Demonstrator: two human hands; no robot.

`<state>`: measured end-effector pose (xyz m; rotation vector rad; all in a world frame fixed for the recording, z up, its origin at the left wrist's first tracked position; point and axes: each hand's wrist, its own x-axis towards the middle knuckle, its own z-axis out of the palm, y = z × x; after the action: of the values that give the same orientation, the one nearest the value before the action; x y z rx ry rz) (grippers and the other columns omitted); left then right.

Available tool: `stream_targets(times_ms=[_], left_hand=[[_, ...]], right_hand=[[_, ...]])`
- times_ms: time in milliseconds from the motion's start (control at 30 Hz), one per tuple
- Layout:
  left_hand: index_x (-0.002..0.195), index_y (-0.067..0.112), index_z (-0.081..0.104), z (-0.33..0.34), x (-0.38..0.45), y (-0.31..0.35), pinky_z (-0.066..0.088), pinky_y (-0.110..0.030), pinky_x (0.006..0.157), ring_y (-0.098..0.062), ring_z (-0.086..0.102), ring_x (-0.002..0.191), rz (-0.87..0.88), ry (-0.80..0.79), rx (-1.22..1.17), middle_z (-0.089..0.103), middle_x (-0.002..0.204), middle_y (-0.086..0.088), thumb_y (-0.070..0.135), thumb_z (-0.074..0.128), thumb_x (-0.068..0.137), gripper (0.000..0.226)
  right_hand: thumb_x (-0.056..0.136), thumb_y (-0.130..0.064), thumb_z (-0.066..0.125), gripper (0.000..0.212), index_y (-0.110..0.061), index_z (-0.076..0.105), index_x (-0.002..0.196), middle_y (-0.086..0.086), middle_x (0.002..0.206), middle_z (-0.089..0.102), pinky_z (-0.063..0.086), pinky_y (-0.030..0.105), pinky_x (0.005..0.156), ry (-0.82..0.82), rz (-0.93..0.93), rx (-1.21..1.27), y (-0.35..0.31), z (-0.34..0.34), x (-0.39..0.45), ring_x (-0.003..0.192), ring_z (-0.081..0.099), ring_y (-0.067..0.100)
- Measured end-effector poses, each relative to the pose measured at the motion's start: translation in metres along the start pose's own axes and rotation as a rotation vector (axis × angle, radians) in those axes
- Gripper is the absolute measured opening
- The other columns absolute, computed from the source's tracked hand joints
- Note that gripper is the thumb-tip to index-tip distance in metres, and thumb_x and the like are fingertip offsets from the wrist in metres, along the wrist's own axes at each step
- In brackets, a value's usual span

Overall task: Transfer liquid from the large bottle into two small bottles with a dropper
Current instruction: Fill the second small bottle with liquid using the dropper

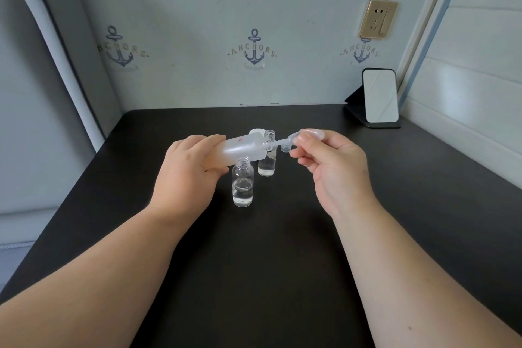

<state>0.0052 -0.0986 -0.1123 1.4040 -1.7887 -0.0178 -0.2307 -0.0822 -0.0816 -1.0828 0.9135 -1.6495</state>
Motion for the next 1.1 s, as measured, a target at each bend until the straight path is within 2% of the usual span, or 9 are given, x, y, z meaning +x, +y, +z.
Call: stream_targets(times_ms=[267,400,633,767,900,1100], left_hand=[[0.131,0.024,0.065,0.0013,-0.0005,0.0018,0.036,-0.032,0.095,-0.028,0.051,0.116,0.005,0.001,0.0,0.064,0.121,0.005,0.016,0.079,0.085,0.049],[0.131,0.024,0.066,0.0001,-0.0006,0.0018,0.037,-0.032,0.095,-0.027,0.052,0.116,-0.004,-0.006,0.009,0.064,0.121,0.004,0.017,0.079,0.085,0.048],[0.13,0.024,0.067,-0.0005,-0.0013,0.0049,0.046,-0.043,0.097,-0.029,0.055,0.114,-0.014,-0.031,-0.013,0.065,0.119,0.004,0.017,0.078,0.086,0.046],[0.131,0.025,0.066,-0.0003,-0.0011,0.0039,0.044,-0.038,0.097,-0.027,0.053,0.116,-0.021,-0.02,-0.008,0.064,0.121,0.005,0.017,0.078,0.086,0.047],[0.129,0.025,0.067,0.0005,-0.0008,0.0033,0.044,-0.039,0.096,-0.028,0.054,0.115,-0.011,-0.02,-0.01,0.065,0.12,0.005,0.016,0.078,0.085,0.047],[0.129,0.028,0.067,0.002,-0.0014,0.0025,0.035,-0.03,0.092,-0.025,0.051,0.114,-0.017,-0.008,0.009,0.064,0.12,0.007,0.016,0.078,0.085,0.047]], right_hand=[[0.089,-0.003,0.073,0.017,-0.014,0.079,0.078,0.008,0.087,0.078,0.054,0.021,0.066,-0.004,0.032,-0.042,0.0075,0.0107,-0.0019,0.072,0.073,0.018],[0.091,-0.003,0.071,0.004,-0.002,0.074,0.089,0.011,0.091,0.077,0.056,0.023,0.068,-0.019,0.06,-0.025,0.0096,0.0099,-0.0028,0.076,0.074,0.019],[0.093,-0.008,0.071,0.008,-0.008,0.077,0.088,0.01,0.089,0.077,0.055,0.024,0.071,-0.029,0.069,-0.022,0.0075,0.0069,-0.0045,0.079,0.073,0.02],[0.093,-0.009,0.071,0.008,-0.01,0.077,0.088,0.01,0.091,0.077,0.056,0.025,0.071,-0.038,0.07,-0.004,0.0069,0.007,-0.0053,0.079,0.074,0.021],[0.092,-0.009,0.072,0.005,-0.009,0.076,0.095,0.011,0.091,0.077,0.057,0.026,0.07,-0.038,0.076,0.019,0.0074,0.0069,-0.0046,0.078,0.074,0.022],[0.091,-0.01,0.072,0.012,-0.004,0.074,0.102,0.008,0.091,0.077,0.056,0.024,0.07,-0.05,0.078,0.024,0.0085,0.0065,-0.0035,0.077,0.074,0.021]])
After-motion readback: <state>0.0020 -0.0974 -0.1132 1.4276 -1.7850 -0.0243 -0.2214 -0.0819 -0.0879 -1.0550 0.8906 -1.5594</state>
